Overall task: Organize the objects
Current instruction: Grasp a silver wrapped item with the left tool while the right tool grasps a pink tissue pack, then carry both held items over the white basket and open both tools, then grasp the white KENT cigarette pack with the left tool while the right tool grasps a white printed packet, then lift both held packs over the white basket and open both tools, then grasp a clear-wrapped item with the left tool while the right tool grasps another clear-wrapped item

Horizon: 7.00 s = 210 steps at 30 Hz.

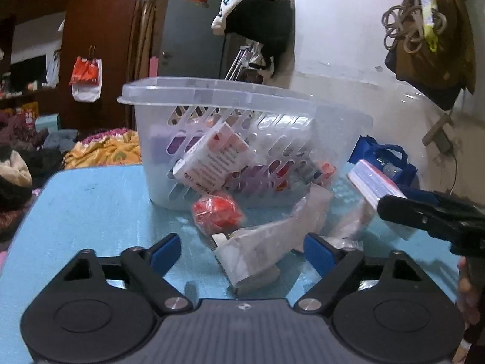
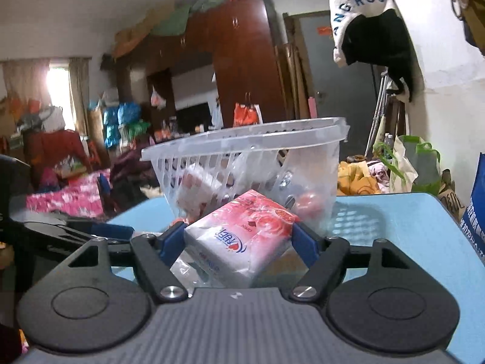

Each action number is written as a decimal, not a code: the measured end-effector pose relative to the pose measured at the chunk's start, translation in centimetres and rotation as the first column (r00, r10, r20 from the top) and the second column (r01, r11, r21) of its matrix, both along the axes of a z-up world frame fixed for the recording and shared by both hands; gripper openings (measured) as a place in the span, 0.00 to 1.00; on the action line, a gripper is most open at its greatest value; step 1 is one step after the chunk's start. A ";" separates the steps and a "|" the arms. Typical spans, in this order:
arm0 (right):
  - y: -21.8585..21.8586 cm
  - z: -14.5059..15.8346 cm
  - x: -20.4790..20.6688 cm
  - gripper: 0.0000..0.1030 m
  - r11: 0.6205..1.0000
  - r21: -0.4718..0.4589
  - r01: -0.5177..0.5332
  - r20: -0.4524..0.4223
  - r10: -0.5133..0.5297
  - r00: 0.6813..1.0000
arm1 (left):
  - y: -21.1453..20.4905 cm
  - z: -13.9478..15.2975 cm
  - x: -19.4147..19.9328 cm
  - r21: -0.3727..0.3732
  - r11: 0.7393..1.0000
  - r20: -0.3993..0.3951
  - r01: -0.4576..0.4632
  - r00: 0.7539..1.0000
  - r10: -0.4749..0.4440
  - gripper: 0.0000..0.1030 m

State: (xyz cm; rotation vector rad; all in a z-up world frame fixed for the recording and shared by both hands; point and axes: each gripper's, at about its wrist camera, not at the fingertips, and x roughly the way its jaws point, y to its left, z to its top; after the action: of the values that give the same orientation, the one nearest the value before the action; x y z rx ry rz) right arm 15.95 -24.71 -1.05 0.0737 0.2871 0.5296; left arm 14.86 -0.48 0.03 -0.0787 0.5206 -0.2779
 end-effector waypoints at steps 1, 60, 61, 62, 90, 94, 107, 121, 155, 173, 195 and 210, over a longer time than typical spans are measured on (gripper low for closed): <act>-0.1 0.0 -0.1 0.75 1.000 0.003 -0.001 0.005 0.001 1.000 | -0.2 -0.1 0.1 0.005 1.000 -0.008 0.004 1.000 -0.004 0.69; 4.9 9.9 10.4 0.90 0.977 -0.195 0.090 0.083 -0.075 0.994 | 0.0 12.2 10.3 0.002 0.988 0.162 -0.153 0.975 0.151 0.81; 4.7 9.7 9.6 0.93 0.978 -0.192 0.081 0.092 -0.064 0.994 | 0.2 11.9 9.3 -0.015 0.992 0.169 -0.122 0.978 0.122 0.81; 4.4 9.6 8.5 1.00 0.981 -0.179 0.072 0.103 -0.054 0.993 | 0.5 11.8 8.1 -0.027 0.994 0.177 -0.102 0.979 0.105 0.81; 2.0 -1.1 6.2 0.80 0.988 -0.149 -0.046 -0.303 -0.002 0.953 | 1.8 0.2 0.3 -0.006 0.999 0.003 -0.042 0.999 0.042 0.89; 0.9 -0.8 5.6 0.79 0.992 -0.123 -0.025 -0.286 -0.012 0.958 | 0.8 0.0 0.7 0.015 0.999 -0.025 -0.039 0.999 0.039 0.89; 0.3 0.5 4.0 0.79 0.993 -0.105 0.062 -0.142 -0.076 0.987 | -1.5 -0.2 2.2 0.078 0.986 -0.084 -0.145 0.985 0.151 0.74; 0.4 0.3 3.7 0.79 0.993 -0.101 0.064 -0.121 -0.077 0.990 | -0.8 0.0 0.5 0.013 0.999 -0.044 -0.031 0.999 0.032 0.43; 0.0 1.4 -0.9 0.78 0.993 -0.047 0.108 0.121 -0.102 0.987 | 2.3 3.2 -4.1 -0.174 0.985 0.276 0.001 0.960 0.048 0.42; 4.4 12.1 11.7 0.78 0.971 -0.188 0.148 0.083 -0.135 0.987 | 0.9 14.1 11.6 -0.055 0.988 0.138 -0.144 0.979 0.150 0.42; 0.7 4.8 3.4 1.00 0.990 -0.096 0.101 0.034 -0.098 0.995 | -1.4 5.8 -1.8 -0.017 1.000 0.165 0.007 0.986 -0.004 0.90; -0.9 2.7 1.9 1.00 0.990 -0.046 0.134 -0.005 -0.134 0.991 | -8.9 -1.9 -4.7 0.130 0.987 0.034 0.094 0.995 -0.099 0.55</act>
State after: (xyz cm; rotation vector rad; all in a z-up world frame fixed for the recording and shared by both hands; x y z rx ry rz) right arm 17.90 -25.57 1.65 0.0507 0.2993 0.3892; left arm 10.17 -9.35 -1.88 0.0772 0.5022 -0.3391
